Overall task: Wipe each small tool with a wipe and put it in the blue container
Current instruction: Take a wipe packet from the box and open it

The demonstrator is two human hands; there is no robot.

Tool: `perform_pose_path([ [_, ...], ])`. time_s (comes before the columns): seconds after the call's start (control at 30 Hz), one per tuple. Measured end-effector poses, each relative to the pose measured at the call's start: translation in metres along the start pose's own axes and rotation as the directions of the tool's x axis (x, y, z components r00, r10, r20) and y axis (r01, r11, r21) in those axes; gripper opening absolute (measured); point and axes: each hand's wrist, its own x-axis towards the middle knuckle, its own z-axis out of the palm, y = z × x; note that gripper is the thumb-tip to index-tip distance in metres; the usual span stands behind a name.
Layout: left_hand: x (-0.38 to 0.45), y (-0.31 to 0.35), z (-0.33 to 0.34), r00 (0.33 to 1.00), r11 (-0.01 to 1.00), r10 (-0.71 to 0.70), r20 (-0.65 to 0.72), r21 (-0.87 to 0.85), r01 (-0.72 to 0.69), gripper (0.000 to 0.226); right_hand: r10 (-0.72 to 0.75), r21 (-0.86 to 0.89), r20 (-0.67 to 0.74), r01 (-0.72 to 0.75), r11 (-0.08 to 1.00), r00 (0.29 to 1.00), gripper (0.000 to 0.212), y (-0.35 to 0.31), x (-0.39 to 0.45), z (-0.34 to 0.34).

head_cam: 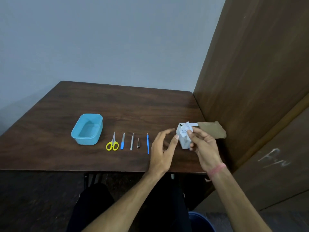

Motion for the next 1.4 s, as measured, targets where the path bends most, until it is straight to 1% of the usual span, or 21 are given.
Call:
perform_pose_path([
  [0.07, -0.016, 0.003, -0.025, 0.997, 0.994, -0.078, -0.012, -0.072, 0.077, 0.018, -0.013, -0.044, 0.088, 0.017, 0.999, 0.996, 0.02, 0.021, -0.009, 0.015],
  [0.13, -0.023, 0.003, -0.051, 0.986, 0.979, -0.167, -0.015, -0.121, 0.164, 0.015, -0.022, -0.104, 0.152, 0.038, 0.994, 0.988, 0.021, 0.039, -0.012, 0.029],
  [0.23, -0.026, 0.001, -0.081, 0.961, 0.952, -0.274, 0.035, -0.131, 0.276, 0.015, -0.019, -0.176, 0.223, 0.059, 0.983, 0.975, 0.021, 0.061, -0.012, 0.05],
  [0.4, -0.022, -0.007, -0.106, 0.938, 0.941, -0.327, 0.11, -0.055, 0.335, 0.013, -0.031, -0.232, 0.307, 0.107, 0.967, 0.951, 0.02, 0.078, -0.009, 0.067],
  [0.53, -0.015, -0.006, -0.11, 0.905, 0.919, -0.382, 0.185, -0.027, 0.393, 0.014, -0.029, -0.251, 0.321, 0.114, 0.961, 0.947, 0.019, 0.08, -0.007, 0.064],
  [0.7, -0.011, -0.007, -0.112, 0.889, 0.915, -0.388, 0.242, -0.019, 0.404, 0.019, -0.049, -0.278, 0.33, 0.147, 0.949, 0.943, 0.018, 0.083, -0.012, 0.059],
  [0.83, -0.014, -0.015, -0.114, 0.898, 0.926, -0.362, 0.249, -0.016, 0.378, 0.015, -0.066, -0.321, 0.333, 0.179, 0.93, 0.941, 0.017, 0.088, -0.014, 0.058],
  [0.93, -0.014, -0.018, -0.116, 0.898, 0.927, -0.351, 0.265, -0.035, 0.373, 0.017, -0.063, -0.344, 0.335, 0.185, 0.921, 0.94, 0.017, 0.091, -0.013, 0.059],
  [1.17, -0.013, -0.021, -0.119, 0.889, 0.922, -0.352, 0.293, -0.055, 0.383, 0.018, -0.059, -0.301, 0.383, 0.185, 0.936, 0.922, 0.019, 0.088, -0.014, 0.057],
  [1.27, -0.014, -0.023, -0.122, 0.883, 0.921, -0.354, 0.307, -0.051, 0.387, 0.02, -0.061, -0.293, 0.416, 0.197, 0.936, 0.907, 0.023, 0.086, -0.015, 0.058],
  [1.4, -0.015, -0.024, -0.123, 0.881, 0.92, -0.351, 0.316, -0.061, 0.388, 0.016, -0.065, -0.27, 0.445, 0.203, 0.941, 0.893, 0.027, 0.084, -0.016, 0.056],
])
